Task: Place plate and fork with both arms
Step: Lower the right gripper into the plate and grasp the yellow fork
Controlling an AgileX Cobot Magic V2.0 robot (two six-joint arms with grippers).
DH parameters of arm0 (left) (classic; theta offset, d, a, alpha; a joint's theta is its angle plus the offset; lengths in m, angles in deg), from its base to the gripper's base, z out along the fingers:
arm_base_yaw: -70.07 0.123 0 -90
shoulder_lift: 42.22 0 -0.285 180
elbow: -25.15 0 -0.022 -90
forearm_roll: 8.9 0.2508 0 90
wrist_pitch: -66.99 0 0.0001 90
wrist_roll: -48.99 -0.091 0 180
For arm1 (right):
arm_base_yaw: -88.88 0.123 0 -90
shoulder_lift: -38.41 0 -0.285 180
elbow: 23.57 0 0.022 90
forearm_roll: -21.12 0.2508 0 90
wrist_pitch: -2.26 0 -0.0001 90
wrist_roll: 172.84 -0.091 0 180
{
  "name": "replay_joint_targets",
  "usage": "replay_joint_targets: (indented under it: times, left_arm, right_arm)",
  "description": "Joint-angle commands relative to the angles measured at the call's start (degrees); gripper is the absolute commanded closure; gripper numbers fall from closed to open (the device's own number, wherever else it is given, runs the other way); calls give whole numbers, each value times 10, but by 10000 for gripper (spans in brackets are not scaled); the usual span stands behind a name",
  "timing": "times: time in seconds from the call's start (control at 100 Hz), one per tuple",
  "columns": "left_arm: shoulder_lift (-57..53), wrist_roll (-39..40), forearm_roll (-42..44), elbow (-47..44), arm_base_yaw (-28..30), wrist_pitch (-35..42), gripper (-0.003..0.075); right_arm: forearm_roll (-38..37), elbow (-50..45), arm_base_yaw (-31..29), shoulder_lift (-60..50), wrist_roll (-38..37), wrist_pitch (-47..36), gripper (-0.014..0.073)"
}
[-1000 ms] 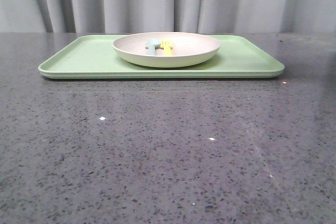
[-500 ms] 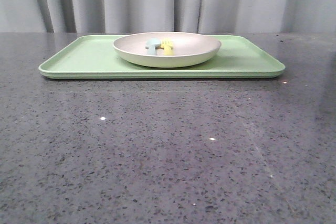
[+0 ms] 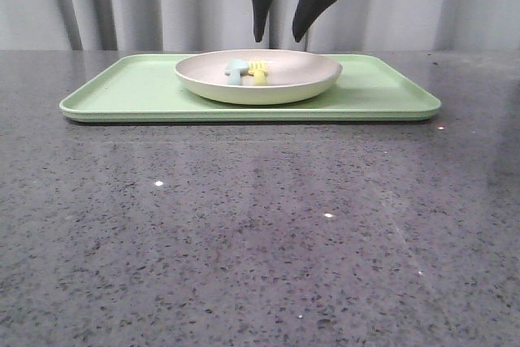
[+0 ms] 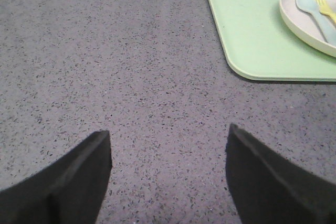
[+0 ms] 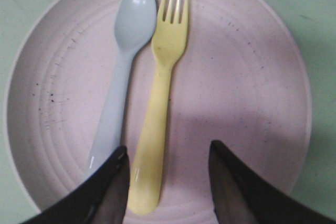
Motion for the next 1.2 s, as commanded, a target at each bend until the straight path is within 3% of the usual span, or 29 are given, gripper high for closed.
replay_joint_targets:
  times: [0.0, 1.19]
  left_arm:
    - [3, 7, -4, 15, 0, 46, 261]
    - [3, 7, -4, 15, 0, 46, 261]
  right_arm:
    - [-14, 20, 4, -24, -2, -30, 228]
    - [-24, 20, 10, 27, -16, -39, 230]
